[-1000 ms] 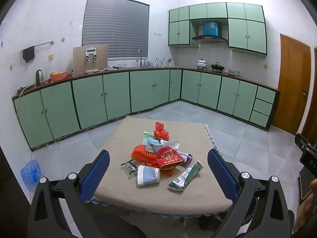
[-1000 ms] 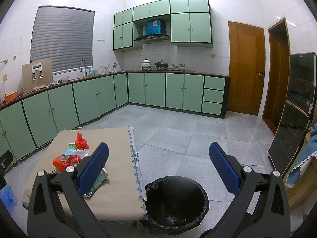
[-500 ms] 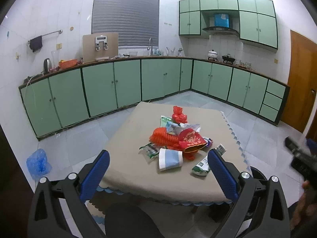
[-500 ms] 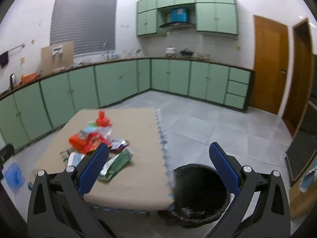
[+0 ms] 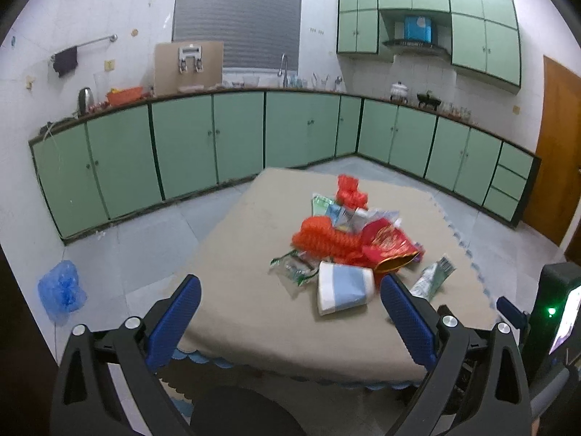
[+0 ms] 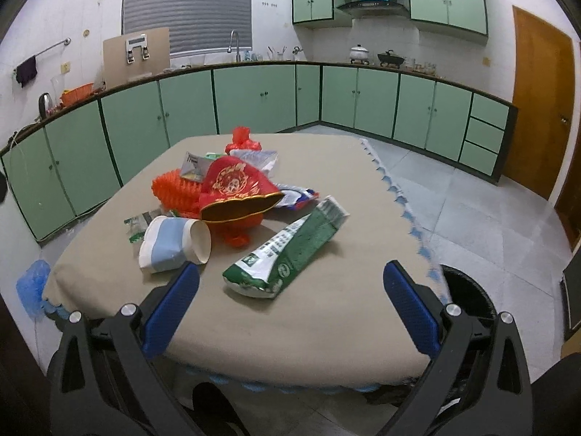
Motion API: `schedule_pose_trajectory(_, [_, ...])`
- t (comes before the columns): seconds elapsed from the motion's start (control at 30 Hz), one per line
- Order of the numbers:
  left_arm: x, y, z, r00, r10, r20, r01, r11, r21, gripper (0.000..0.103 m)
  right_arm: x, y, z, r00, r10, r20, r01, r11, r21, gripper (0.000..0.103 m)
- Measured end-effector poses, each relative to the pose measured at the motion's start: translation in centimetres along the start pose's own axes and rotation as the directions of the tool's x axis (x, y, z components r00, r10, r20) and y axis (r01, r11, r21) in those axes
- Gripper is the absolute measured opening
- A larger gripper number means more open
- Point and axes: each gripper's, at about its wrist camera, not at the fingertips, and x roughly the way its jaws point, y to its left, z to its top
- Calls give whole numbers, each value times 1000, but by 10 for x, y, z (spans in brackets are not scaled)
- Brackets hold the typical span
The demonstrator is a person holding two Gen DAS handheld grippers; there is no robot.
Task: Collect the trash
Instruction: 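Grasp the green-and-white packet with the right tool while the left tool approaches the paper cup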
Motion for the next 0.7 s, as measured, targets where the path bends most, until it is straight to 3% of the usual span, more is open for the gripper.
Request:
schedule_pose_trajectory(0.17, [38, 12, -19, 1000, -14, -8, 14, 1000, 10, 97, 31, 8, -2, 998, -47, -30, 48, 999, 26, 98])
schedule_pose_trajectory(0.37, [93, 20, -48, 992, -21, -124, 24, 999, 24, 97, 50, 20, -4, 996, -83, -40, 84, 996, 17, 98])
schedule_pose_trajectory(0.7, [101, 21, -53, 991, -52, -124, 56, 998, 23, 97, 95, 37, -18, 982, -171, -84, 172, 985, 7, 98])
